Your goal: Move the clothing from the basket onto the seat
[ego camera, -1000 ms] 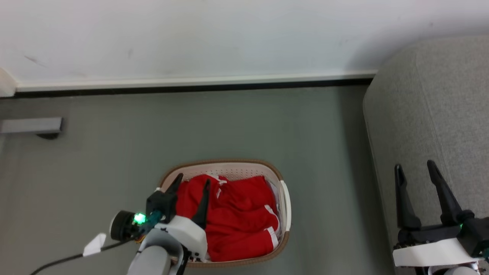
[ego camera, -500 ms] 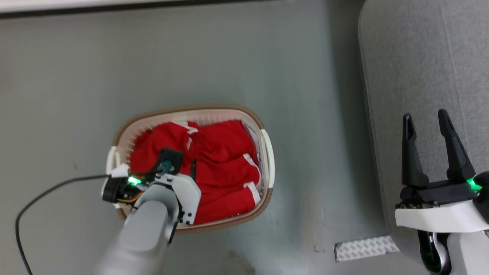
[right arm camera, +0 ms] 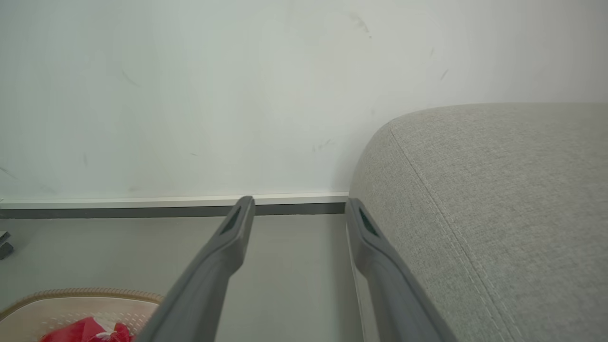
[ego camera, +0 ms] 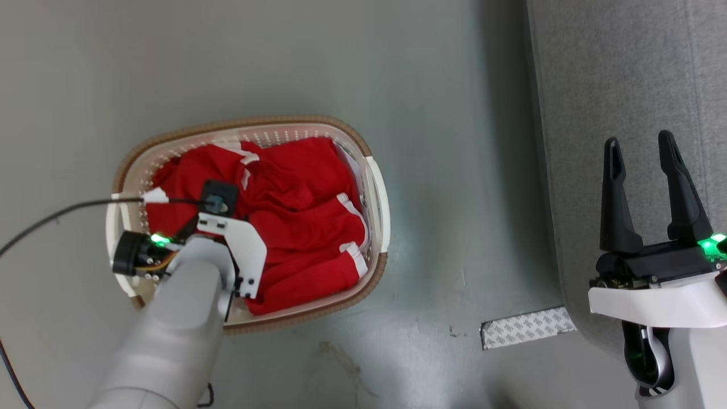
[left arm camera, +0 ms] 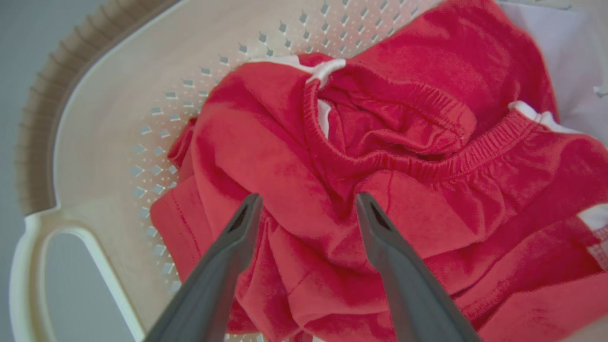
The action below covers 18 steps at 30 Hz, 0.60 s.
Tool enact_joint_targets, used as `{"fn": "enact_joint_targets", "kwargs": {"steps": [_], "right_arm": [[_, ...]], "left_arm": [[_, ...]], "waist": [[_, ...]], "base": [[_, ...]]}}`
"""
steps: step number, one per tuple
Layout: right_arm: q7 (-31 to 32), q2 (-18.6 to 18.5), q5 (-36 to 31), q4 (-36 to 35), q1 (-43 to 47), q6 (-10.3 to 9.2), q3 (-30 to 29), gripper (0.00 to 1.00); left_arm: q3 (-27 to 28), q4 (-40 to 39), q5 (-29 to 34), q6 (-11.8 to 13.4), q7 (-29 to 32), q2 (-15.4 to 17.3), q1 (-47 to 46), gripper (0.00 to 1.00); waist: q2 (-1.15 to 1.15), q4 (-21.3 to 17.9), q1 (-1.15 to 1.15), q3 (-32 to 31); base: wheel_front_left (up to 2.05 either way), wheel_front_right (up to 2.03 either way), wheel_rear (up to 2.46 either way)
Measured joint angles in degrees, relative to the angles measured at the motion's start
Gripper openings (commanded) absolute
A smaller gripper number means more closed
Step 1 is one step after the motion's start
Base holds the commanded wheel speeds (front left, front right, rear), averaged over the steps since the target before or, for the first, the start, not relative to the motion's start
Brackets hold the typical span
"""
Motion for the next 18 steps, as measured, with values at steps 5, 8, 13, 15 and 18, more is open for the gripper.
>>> {"fn": "enact_joint_targets", "kwargs": {"steps": [5,8,13,15,18], "right_arm": [[0.0,0.0,0.4,-0.3,-0.8,0.00,0.0,1.00],[0.0,0.0,0.8,-0.5,-1.4,0.00,0.0,1.00],[0.0,0.0,1.5,-1.0,-2.6,0.00,0.4,1.00],[0.0,0.0,1.7,-1.2,-3.0,0.00,0.5,1.00],[0.0,0.0,2.0,-1.5,-3.2,0.00,1.0,1.00]], "left_arm": [[-0.4,0.9,-0.1,0.3,1.8,0.9,-2.5,1.00],[-0.9,1.3,-0.1,0.4,2.9,1.5,-3.8,1.00],[-1.8,1.9,0.2,0.8,4.8,3.0,-5.7,1.00],[-2.1,2.0,0.2,0.8,5.0,3.3,-6.4,1.00],[-2.5,2.1,0.3,0.8,5.2,3.7,-7.3,1.00]], "waist": [[0.00,-0.4,0.00,2.5],[0.00,-0.7,0.00,4.1],[0.00,-1.3,0.00,7.0],[0.00,-1.5,0.00,7.8],[0.00,-1.8,0.00,8.9]], "base": [[0.00,0.00,0.00],[0.00,0.00,0.00],[0.00,0.00,0.00],[0.00,0.00,0.00],[0.00,0.00,0.00]]}}
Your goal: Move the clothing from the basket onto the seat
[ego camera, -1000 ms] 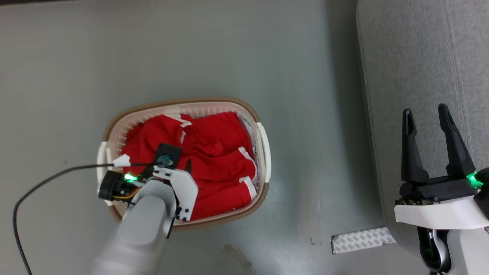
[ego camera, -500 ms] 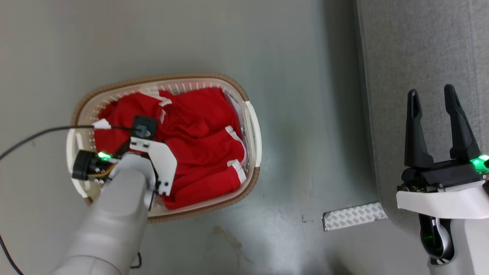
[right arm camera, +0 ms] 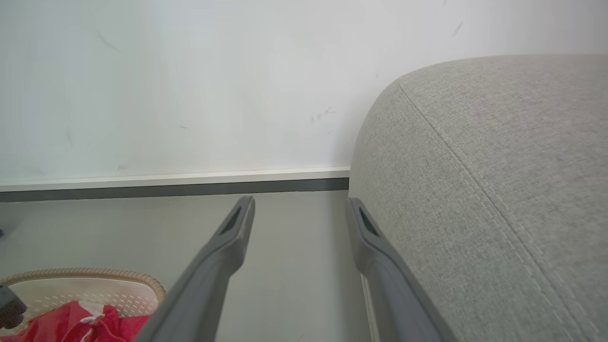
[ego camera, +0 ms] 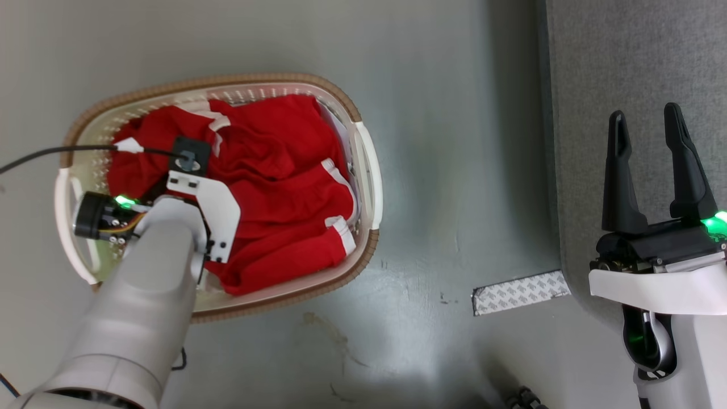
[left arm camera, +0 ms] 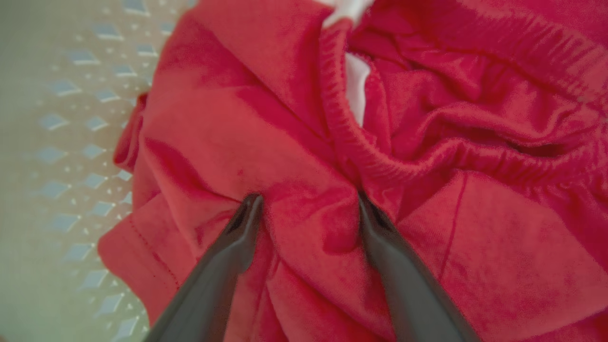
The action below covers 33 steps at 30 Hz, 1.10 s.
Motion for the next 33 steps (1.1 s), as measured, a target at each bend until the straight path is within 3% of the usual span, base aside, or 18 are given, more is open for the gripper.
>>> {"fn": "enact_joint_targets", "kwargs": {"steps": [8,10,11,20,33], "right_arm": [[0.0,0.0,1.1,-0.8,-1.0,0.00,0.3,1.00],[0.0,0.0,1.1,-0.8,-1.1,0.00,0.4,1.00],[0.0,0.0,1.1,-0.8,-1.1,0.00,0.3,1.00],[0.0,0.0,1.5,0.8,-0.9,0.00,-0.7,1.00],[0.0,0.1,-1.6,4.8,7.9,0.00,-3.0,1.00]], "left_arm": [[-1.2,0.2,0.0,0.1,0.5,1.0,-1.7,1.00],[-1.7,0.2,0.2,0.0,0.4,1.2,-2.1,0.38],[-1.8,0.2,0.2,0.0,0.4,1.3,-2.1,0.00],[0.2,0.2,-3.6,-2.6,-5.6,-1.1,-0.1,0.00],[2.5,-1.0,-10.8,-6.9,-16.9,-5.4,11.5,0.00]], "waist": [[0.00,-0.9,0.00,3.2],[0.00,-1.2,0.00,3.8],[0.00,-1.2,0.00,4.0],[0.00,0.0,0.00,0.2],[0.00,3.8,-0.02,-16.2]], "base": [[0.00,0.00,0.00],[0.00,0.00,0.00],[0.00,0.00,0.00],[0.00,0.00,0.00],[0.00,0.00,0.00]]}}
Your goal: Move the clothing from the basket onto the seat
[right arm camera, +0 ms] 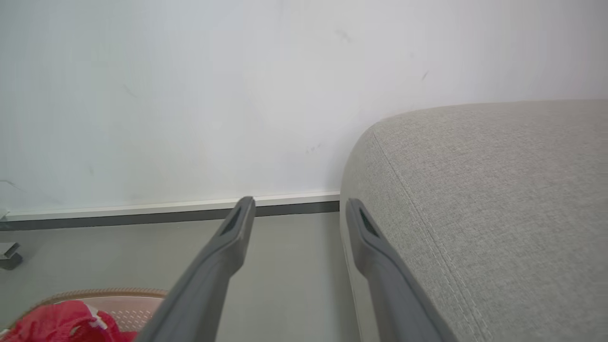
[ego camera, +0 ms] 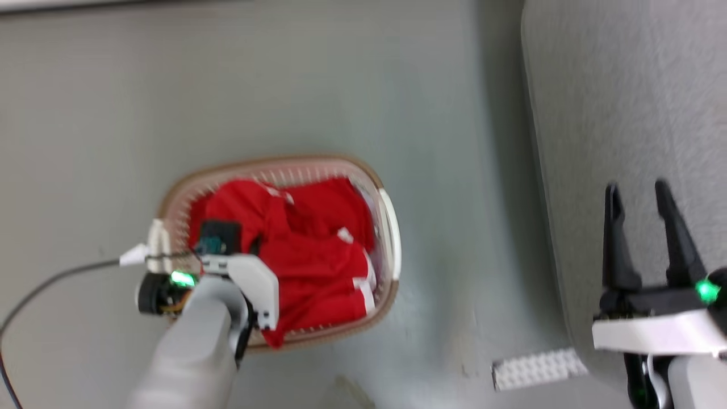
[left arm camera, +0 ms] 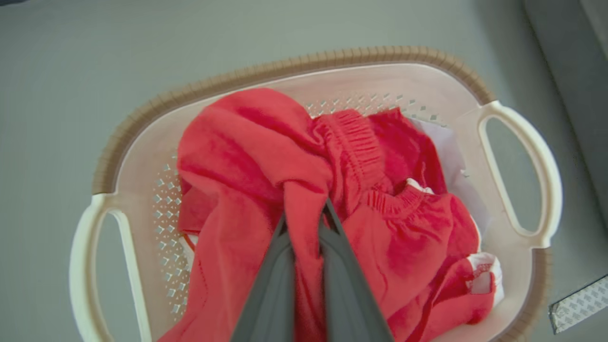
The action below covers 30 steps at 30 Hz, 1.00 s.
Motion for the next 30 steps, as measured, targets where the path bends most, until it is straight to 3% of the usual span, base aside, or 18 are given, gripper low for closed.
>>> {"fn": "enact_joint_targets", "kwargs": {"steps": [9,18,30], "right_arm": [[0.0,0.0,-1.8,1.8,6.6,0.00,-1.1,1.00],[0.0,0.0,-3.6,2.3,11.0,0.00,-2.1,1.00],[0.0,0.0,-6.6,3.5,17.7,0.00,-1.3,1.00]], "left_arm": [[-1.3,-9.2,-5.7,-2.6,-2.0,-0.3,8.9,0.00],[-3.6,-24.2,-10.5,-0.1,-2.3,-0.4,17.9,0.00],[-4.2,-39.4,-11.3,1.3,-1.9,0.3,28.5,0.00]], "waist": [[0.00,3.5,-0.01,-12.5],[0.00,6.3,-0.01,-21.7],[0.00,8.9,-0.01,-32.8]], "base": [[0.00,0.00,0.00],[0.00,0.00,0.00],[0.00,0.00,0.00]]}}
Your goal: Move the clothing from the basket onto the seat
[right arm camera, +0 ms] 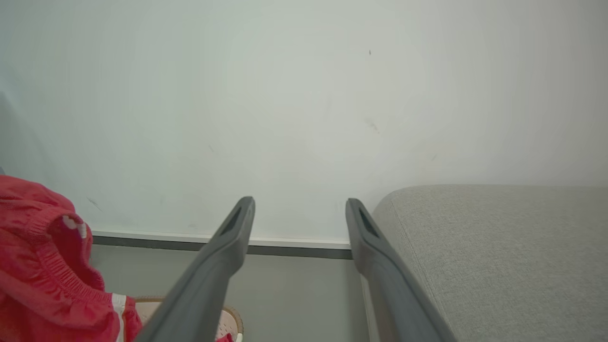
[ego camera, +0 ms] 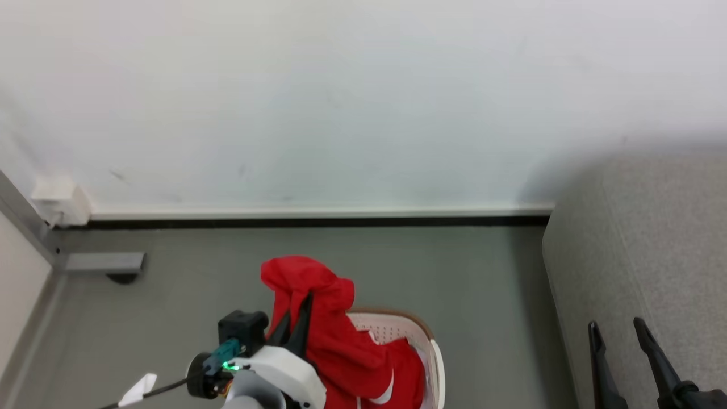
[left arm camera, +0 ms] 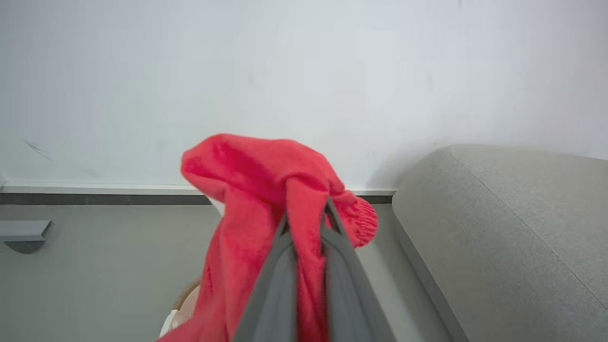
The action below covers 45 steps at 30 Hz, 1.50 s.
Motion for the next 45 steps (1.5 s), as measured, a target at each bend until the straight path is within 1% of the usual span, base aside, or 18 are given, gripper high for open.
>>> {"fn": "enact_joint_targets", "kwargs": {"steps": [5,8,14,19,22,27,33,37,41,45], "right_arm": [[0.0,0.0,0.0,-0.1,1.3,0.00,0.3,1.00],[0.0,0.0,0.1,-0.1,1.9,0.00,1.1,1.00],[0.0,0.0,-0.2,-0.1,2.1,0.00,1.9,1.00],[0.0,0.0,-0.8,-0.2,2.2,0.00,2.5,1.00],[0.0,-0.1,-1.1,-0.3,1.9,0.00,4.1,1.00],[0.0,-0.8,-1.8,-0.1,0.1,0.00,10.1,1.00],[0.0,-1.8,-2.5,0.9,-3.5,0.00,21.1,1.00],[0.0,-1.8,-2.3,1.7,-6.1,0.00,27.1,1.00],[0.0,-1.2,-1.4,2.4,-8.0,0.00,31.0,1.00],[0.0,-1.0,-1.5,3.4,-9.1,0.00,33.0,1.00]], "left_arm": [[0.0,-5.5,-0.5,1.2,1.9,1.2,3.1,0.00],[0.3,-8.3,-0.6,2.0,3.0,2.6,4.7,0.00],[0.6,-12.0,-0.6,3.2,5.0,4.5,6.8,0.00],[0.4,-14.3,-0.6,3.7,6.2,5.1,7.3,0.00],[0.2,-15.9,-0.6,3.9,6.7,5.4,7.3,0.00],[-0.8,-19.0,-0.6,3.9,8.1,5.2,7.0,0.00],[-2.9,-22.4,-0.6,3.7,10.7,3.8,5.5,0.00],[-4.6,-23.0,-0.6,3.5,11.8,2.7,3.8,0.00],[-6.6,-23.0,-0.5,3.4,12.6,1.5,1.9,0.00],[-9.4,-22.5,-0.1,3.9,13.5,0.5,0.6,0.00]], "waist": [[0.00,0.4,0.00,-3.1],[0.00,0.4,0.00,-4.2],[0.00,0.5,0.01,-4.7],[0.00,0.8,0.01,-4.5],[0.00,0.8,0.01,-4.2],[0.00,0.7,0.02,-3.9],[0.00,0.8,0.02,-3.8],[0.00,1.1,0.02,-3.8],[0.00,1.4,0.02,-4.0],[0.00,2.0,0.02,-4.2]], "base": [[0.00,0.00,0.00],[0.00,0.00,0.00],[0.00,0.00,0.00],[0.00,0.00,0.00],[0.00,0.00,0.00],[0.00,0.00,0.00],[0.00,0.00,0.00],[0.00,0.00,0.00],[0.00,0.00,0.00],[0.00,0.00,0.00]]}}
